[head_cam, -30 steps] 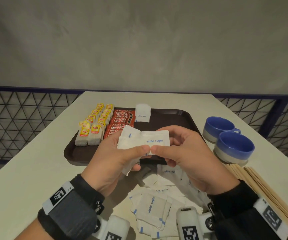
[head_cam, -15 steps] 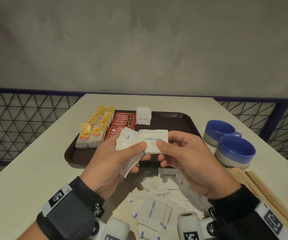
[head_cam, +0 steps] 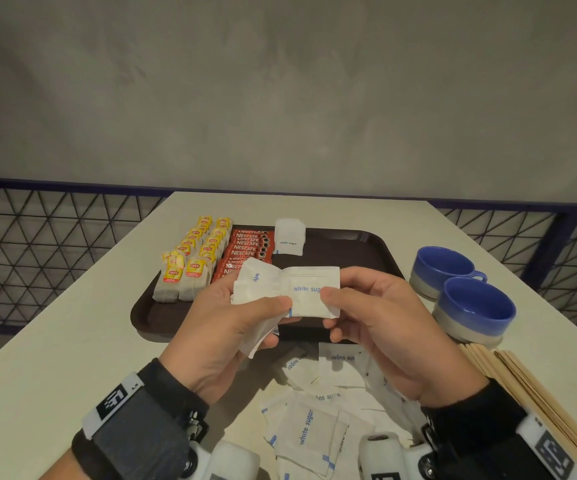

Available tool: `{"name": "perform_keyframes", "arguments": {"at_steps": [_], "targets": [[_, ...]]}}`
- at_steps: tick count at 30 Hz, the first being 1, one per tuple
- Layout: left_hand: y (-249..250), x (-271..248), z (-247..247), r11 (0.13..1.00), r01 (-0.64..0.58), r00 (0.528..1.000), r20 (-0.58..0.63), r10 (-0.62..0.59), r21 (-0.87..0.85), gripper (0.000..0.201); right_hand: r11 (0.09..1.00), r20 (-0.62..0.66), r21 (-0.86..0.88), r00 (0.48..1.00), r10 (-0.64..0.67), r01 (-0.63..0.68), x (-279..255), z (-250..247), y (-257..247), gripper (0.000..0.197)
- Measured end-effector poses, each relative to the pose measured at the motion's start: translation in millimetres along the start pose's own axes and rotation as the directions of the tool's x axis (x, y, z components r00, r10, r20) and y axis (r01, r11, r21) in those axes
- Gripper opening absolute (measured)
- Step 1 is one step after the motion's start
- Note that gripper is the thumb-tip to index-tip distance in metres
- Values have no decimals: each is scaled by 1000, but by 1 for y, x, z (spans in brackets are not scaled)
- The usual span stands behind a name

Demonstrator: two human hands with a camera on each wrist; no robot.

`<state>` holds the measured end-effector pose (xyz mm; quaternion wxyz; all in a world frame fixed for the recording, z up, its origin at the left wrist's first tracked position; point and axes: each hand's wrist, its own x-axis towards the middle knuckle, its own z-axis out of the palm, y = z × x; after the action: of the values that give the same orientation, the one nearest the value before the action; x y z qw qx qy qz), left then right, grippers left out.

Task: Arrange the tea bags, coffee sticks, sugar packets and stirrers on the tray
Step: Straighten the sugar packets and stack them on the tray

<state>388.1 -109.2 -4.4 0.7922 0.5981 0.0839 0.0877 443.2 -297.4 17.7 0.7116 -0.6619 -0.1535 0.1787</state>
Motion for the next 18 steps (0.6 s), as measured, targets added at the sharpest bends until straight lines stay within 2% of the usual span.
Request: {"name": "perform_keyframes", "arguments": {"at_steps": [2,7,10,14,18], "targets": [[1,-1,1,1000,-1,1000,6,1,4,54,1000,5,2,1000,-2,2,-1,0,-1,16],[1,-1,1,1000,-3,1000,21,2,31,71,1000,20,1,1000,-12,12,-2,0,-2,17],[0,0,1,999,-13,1000,-8,13,40,73,1000,33,-23,999,-7,8,-3,1,-4,17],[1,-1,1,1000,-30,999,-25,30,5,57,999,72,-32,997,23,-21,-3,1,-4,16],[-1,0,0,999,-33,999,-24,32,-15,46,996,59,-87,998,28,-23,-3,0,-2,14]]}}
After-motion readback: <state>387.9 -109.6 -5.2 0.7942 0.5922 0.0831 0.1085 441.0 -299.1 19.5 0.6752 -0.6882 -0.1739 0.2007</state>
